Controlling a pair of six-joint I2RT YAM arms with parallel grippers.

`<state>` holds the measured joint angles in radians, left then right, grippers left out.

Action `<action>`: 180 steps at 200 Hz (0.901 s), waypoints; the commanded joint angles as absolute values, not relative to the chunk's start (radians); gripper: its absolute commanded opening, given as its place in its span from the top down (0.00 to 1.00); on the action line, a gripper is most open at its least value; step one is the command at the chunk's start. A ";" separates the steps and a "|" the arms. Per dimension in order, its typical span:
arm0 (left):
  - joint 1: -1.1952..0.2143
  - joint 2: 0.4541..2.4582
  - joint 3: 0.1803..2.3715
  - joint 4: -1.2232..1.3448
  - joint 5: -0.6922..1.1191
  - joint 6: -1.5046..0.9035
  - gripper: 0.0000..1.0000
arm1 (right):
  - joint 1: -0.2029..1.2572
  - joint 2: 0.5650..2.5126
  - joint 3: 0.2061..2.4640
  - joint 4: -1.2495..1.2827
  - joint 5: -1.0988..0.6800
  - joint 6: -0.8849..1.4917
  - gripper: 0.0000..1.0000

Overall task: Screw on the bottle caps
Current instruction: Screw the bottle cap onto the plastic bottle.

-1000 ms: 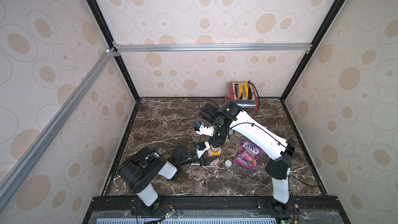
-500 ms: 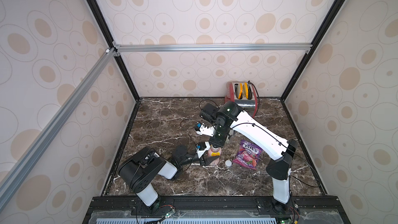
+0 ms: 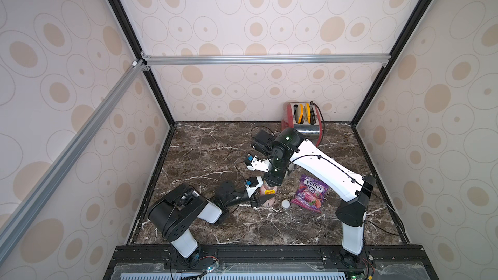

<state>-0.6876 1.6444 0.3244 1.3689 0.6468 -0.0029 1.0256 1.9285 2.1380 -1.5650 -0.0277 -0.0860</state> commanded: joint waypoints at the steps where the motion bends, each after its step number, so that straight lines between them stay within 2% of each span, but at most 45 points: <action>1: -0.695 1.657 0.339 1.316 0.655 -0.006 0.31 | 1.037 1.918 2.139 -1.562 -0.028 -0.076 0.70; 120: -0.697 1.648 0.339 1.315 0.668 -0.008 0.31 | 1.037 1.942 2.127 -1.553 0.049 -0.080 0.69; 180: -0.696 1.649 0.344 1.309 0.668 -0.006 0.32 | 1.037 1.959 2.131 -1.557 -0.029 -0.095 0.69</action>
